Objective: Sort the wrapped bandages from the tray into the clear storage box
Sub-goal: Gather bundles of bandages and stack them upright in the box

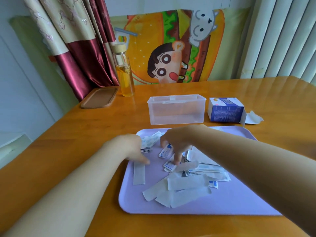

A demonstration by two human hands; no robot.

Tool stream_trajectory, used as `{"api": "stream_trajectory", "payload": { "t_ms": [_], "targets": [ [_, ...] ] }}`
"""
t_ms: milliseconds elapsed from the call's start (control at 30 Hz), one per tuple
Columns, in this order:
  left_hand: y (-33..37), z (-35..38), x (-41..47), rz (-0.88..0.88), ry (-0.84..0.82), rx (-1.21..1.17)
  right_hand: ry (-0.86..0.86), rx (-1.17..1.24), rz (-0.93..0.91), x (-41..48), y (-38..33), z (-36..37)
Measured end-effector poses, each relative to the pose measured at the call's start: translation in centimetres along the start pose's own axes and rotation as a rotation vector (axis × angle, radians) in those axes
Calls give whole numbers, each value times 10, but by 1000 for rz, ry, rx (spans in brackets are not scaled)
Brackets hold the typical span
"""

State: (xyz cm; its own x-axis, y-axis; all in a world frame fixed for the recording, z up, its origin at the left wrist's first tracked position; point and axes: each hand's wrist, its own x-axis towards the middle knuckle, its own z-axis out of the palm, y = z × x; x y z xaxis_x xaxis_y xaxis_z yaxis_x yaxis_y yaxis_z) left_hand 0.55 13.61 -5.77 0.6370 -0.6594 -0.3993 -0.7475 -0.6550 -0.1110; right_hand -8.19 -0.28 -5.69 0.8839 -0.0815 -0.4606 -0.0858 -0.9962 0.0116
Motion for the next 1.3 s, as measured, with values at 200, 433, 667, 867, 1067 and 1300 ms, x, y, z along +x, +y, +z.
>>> {"api": "stream_trajectory", "payload": {
  "t_ms": [200, 433, 667, 867, 1067, 1300],
  "targets": [
    [26, 7, -14, -101, -32, 120, -15, 5, 15, 8, -3, -4],
    [28, 3, -19, -99, -72, 178, 1, -27, 6, 2, -3, -3],
    [34, -3, -26, -86, -180, 213, -114, -285, 47, 3, -23, -9],
    [35, 0, -23, -85, -189, 300, -207, -463, 0, 15, -30, -7],
    [29, 11, -18, -83, -44, 196, -109, -375, 3, -3, -23, -6],
    [6, 28, -14, -39, 203, -253, 248, -505, -141, -18, -12, 23]
  ]
}}
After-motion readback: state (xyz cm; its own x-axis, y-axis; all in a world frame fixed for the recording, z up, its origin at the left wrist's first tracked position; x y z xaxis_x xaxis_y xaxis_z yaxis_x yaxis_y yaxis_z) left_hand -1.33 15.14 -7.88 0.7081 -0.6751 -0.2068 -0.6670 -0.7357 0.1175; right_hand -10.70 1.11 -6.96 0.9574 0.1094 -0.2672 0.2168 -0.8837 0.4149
